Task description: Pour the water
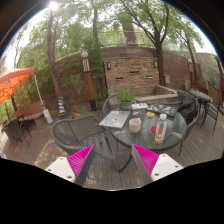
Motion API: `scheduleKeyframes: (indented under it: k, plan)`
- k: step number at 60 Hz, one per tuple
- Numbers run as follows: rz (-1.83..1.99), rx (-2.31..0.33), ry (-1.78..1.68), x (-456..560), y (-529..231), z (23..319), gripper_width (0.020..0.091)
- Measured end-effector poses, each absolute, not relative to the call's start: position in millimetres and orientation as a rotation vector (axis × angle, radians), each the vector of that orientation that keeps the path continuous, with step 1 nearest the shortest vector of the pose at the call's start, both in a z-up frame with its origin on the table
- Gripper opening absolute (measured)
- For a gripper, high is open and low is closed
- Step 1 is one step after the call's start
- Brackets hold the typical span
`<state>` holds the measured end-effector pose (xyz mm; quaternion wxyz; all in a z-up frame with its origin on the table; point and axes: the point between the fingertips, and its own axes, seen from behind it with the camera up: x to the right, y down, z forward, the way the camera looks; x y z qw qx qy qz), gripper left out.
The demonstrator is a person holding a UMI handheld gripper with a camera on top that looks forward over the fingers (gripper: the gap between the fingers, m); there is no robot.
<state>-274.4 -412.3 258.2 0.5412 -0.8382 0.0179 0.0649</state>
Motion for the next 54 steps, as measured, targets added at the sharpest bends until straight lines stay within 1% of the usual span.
scheduleKeyframes:
  k: [9,23,30,35,40,46,48,54]
  plan:
    - [0.087,-1.982,0.092,-252.0,-411.0,259.7,0.0822]
    - [0.015,-1.966,0.104,-218.1,-407.3,245.0,0.0786]
    - [-0.046,-1.959,0.153,-159.5,-390.2,222.8,0.0778]
    - [-0.118,-1.916,0.161,-109.9,-360.3,207.8,0.0781]
    - [-0.158,-1.869,0.160,-66.5,-316.1,185.8,0.0781]
    - [-0.164,-1.863,0.183,-35.4,-248.6,148.7,0.0784]
    - [-0.160,-1.863,0.194,-50.5,-228.0,155.8,0.0787]
    - [-0.169,-1.857,0.209,-24.6,-181.3,122.3,0.0789]
